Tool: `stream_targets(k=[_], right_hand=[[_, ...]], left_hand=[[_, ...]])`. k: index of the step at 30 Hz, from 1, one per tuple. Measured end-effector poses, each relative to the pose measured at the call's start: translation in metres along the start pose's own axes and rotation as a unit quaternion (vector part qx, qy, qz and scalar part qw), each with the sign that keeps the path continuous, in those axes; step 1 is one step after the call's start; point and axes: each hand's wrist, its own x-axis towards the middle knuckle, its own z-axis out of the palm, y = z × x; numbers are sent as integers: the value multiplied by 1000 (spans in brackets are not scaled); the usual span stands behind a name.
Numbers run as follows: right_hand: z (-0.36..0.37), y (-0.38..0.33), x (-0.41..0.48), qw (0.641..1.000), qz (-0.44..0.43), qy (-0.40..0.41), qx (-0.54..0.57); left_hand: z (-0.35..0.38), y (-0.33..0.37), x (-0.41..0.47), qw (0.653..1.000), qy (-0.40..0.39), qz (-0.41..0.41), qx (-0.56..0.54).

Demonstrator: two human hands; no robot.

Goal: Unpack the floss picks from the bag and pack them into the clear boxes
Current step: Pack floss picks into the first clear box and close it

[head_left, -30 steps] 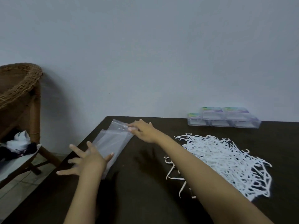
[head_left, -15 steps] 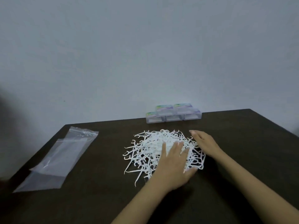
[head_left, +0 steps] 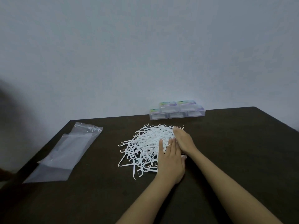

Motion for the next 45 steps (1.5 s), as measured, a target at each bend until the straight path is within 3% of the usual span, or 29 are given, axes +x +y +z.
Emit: stream_targets(k=[7, 9, 20, 24, 28, 33, 36, 38, 40, 42, 45], right_hand=[[44, -22, 11, 998, -22, -54, -1], [56, -27, 15, 997, -26, -73, 15], [110, -45, 28, 980, -40, -172, 92], [103, -40, 32, 970, -32, -158, 183], [79, -28, 34, 969, -57, -77, 229], [32, 2, 47, 986, -61, 62, 141], [4, 20, 55, 988, -36, 124, 82], [-14, 29, 59, 989, -22, 143, 30], [-33, 38, 65, 987, -18, 159, -31], [-47, 47, 73, 977, -34, 170, -125], [-59, 57, 90, 954, -46, 171, -243]], left_hand=[[-1, -30, -8, 996, 12, -91, 9], [-3, -38, -8, 992, 42, -102, 56], [-12, -80, -16, 977, -1, -185, 107], [-8, -80, -11, 972, 60, -179, 139], [-4, -68, -2, 977, 105, -102, 153], [2, -45, 21, 983, 131, -22, 124], [5, -33, 41, 987, 149, -25, 55], [3, -31, 51, 991, 119, -52, -20], [5, -29, 67, 994, 40, -63, -81], [6, -27, 80, 992, -22, -81, -95], [10, -24, 102, 990, -55, -92, -93]])
